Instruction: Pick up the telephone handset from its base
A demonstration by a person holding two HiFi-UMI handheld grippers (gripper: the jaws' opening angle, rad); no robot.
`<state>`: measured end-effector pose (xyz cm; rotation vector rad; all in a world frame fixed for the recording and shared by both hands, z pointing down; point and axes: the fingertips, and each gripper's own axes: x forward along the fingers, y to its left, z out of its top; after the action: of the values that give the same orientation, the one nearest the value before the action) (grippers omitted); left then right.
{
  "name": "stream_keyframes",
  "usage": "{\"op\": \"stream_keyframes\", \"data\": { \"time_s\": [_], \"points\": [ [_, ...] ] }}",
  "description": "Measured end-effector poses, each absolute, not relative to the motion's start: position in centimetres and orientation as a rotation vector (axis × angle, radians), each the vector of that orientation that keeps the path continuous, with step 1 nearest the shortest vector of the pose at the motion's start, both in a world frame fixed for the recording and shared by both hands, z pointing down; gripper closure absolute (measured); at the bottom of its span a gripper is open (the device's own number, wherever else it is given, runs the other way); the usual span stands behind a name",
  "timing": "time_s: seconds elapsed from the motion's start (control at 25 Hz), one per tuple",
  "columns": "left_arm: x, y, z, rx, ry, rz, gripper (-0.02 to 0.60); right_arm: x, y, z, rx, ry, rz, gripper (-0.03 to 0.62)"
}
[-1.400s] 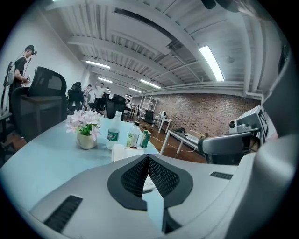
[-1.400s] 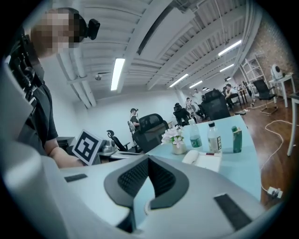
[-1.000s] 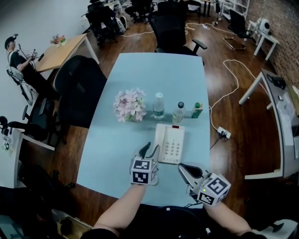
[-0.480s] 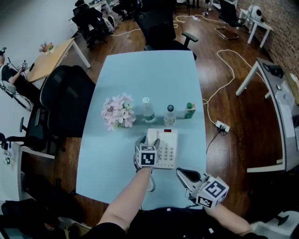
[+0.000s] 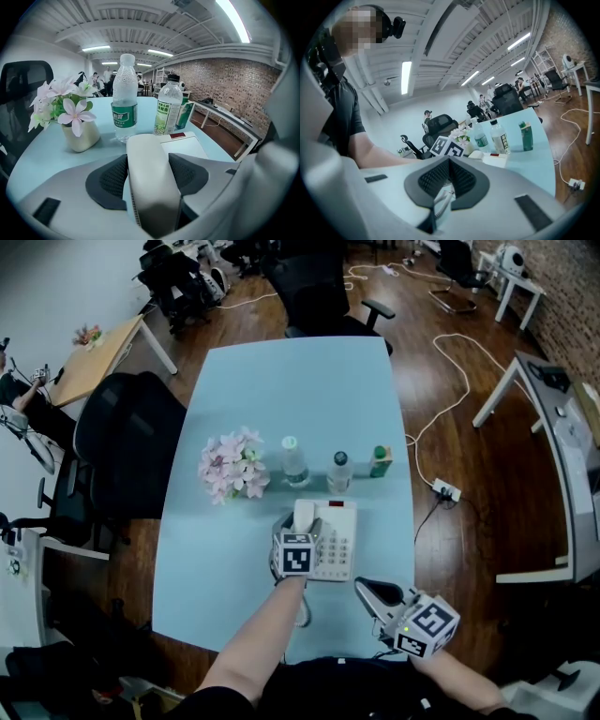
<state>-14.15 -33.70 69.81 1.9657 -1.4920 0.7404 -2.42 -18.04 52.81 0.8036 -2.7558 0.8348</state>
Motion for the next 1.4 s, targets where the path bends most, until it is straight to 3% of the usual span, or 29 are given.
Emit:
{"op": "stream_keyframes", "data": {
  "time_s": [0.56,1.4],
  "points": [
    [-14.4,-32.9,67.4,1.957,-1.488,0.634,0.337,-1.7,-17.0,51.8,0.861,-2.759,0.791,0.579],
    [-14.8,-25.9,54.0,2.217,-1.445,0.331,0.339,-1.6,-8.8,48.1,1.008,-2.79,0.648,0.579]
  ]
}}
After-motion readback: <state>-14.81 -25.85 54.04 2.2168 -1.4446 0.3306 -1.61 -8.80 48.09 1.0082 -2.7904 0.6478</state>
